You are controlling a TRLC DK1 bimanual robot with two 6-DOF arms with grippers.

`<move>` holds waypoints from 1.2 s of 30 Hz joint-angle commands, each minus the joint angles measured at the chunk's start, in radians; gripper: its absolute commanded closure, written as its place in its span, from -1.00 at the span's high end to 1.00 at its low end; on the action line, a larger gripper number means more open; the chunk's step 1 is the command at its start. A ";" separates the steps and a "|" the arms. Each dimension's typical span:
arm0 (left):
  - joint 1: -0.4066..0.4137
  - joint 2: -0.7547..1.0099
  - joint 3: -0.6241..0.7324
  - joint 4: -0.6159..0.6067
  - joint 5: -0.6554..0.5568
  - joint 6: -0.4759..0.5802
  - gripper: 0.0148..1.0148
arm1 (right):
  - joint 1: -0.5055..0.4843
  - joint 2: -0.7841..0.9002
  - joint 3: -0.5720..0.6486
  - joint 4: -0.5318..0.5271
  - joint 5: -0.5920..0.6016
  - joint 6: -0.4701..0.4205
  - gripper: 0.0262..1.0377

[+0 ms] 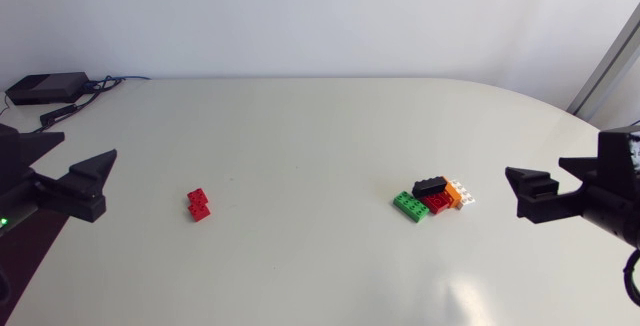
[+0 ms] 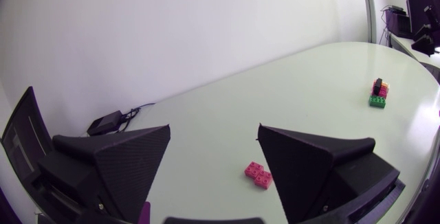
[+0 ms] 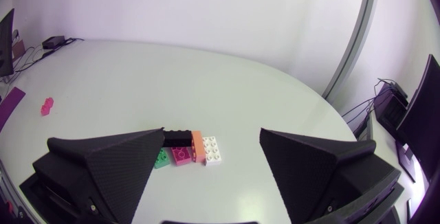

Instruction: Sort duplo bricks by size, large to the right and small to the left

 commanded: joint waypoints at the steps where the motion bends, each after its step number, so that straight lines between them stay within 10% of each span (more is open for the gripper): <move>1: 0.023 -0.043 -0.030 -0.004 -0.007 -0.017 0.81 | -0.023 -0.047 -0.049 0.023 0.012 -0.002 0.92; 36: -0.049 -0.491 -0.506 0.285 -0.070 -0.372 0.93 | 0.014 -0.556 -0.543 0.380 0.021 0.168 0.92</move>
